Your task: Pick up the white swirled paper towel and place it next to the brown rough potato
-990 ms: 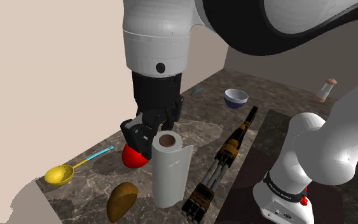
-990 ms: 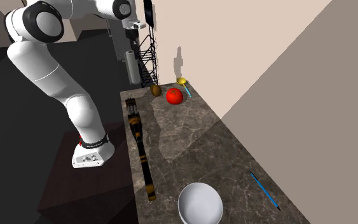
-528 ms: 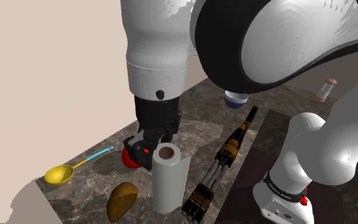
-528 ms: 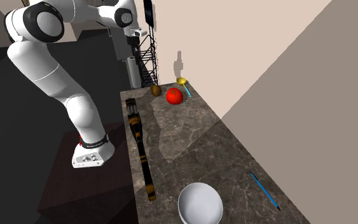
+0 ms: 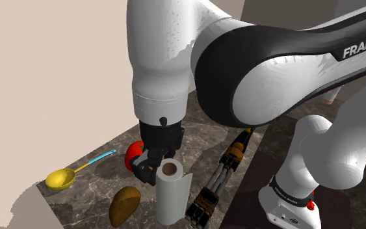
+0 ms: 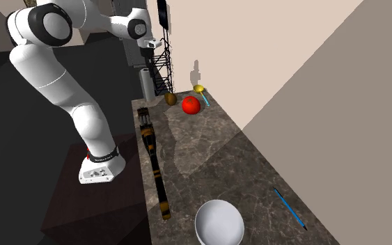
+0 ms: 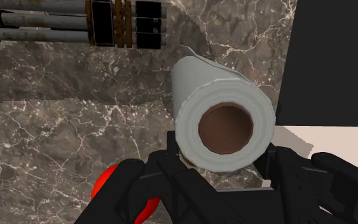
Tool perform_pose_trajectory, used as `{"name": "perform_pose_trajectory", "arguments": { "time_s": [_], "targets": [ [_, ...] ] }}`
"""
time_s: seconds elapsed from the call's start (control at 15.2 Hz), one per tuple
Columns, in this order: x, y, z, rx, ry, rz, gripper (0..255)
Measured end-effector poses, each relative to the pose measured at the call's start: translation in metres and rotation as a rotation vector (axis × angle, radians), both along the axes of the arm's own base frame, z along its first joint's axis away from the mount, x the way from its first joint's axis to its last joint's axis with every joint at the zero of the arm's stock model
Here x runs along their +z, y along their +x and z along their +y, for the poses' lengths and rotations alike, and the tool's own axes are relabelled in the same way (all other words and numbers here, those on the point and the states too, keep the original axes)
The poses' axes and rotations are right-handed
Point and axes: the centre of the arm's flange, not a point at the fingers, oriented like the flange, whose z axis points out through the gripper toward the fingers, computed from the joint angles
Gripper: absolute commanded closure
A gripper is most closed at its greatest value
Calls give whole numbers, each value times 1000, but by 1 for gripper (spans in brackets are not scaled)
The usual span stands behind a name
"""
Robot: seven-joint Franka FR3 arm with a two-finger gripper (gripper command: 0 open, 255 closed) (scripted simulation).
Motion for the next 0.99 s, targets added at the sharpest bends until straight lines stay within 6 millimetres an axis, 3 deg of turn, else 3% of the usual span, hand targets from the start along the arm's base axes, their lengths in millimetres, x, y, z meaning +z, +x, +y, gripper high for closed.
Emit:
{"name": "perform_pose_trajectory", "arguments": {
  "time_s": [0.99],
  "targets": [
    [-73, -1, -1, 0, 0, 0, 255]
  ]
}}
